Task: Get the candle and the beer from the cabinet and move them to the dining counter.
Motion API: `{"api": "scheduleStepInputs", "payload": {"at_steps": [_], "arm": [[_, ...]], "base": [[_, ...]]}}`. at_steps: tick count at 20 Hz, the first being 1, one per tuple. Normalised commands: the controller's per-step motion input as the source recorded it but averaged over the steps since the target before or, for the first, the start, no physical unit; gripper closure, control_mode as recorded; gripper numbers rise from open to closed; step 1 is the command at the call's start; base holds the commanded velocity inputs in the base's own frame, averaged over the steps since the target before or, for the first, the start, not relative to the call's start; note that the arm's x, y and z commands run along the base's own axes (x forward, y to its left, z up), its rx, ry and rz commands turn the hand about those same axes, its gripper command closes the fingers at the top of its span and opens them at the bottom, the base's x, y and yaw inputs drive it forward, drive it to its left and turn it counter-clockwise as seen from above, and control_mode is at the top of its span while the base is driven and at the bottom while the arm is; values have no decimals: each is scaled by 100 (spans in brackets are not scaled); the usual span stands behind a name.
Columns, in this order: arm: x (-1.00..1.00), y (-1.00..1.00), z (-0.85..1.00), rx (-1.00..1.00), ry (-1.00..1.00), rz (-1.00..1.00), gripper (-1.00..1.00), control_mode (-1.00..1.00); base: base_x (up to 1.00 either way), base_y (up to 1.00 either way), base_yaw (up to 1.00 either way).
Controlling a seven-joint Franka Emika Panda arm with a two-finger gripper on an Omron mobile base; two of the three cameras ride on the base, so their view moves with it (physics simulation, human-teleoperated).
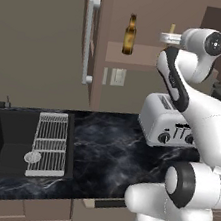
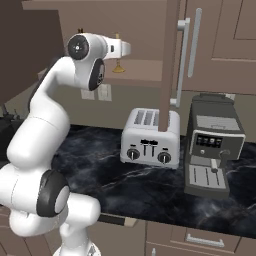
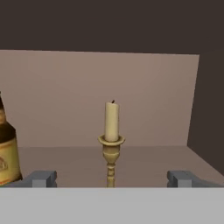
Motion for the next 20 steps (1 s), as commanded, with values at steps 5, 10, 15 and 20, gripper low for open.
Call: {"api": "scheduleStepInputs", "payload": {"at_steps": [5, 10, 15, 20], "arm": [[18, 0, 7, 0, 0, 0, -100, -100], [15, 0, 7, 0, 0, 0, -100, -100], [15, 0, 1, 0, 0, 0, -100, -100], [18, 0, 0, 0, 0, 0, -100, -100]], "base": [[0, 0, 0], [0, 0, 0], [0, 0, 0], [0, 0, 0]]}}
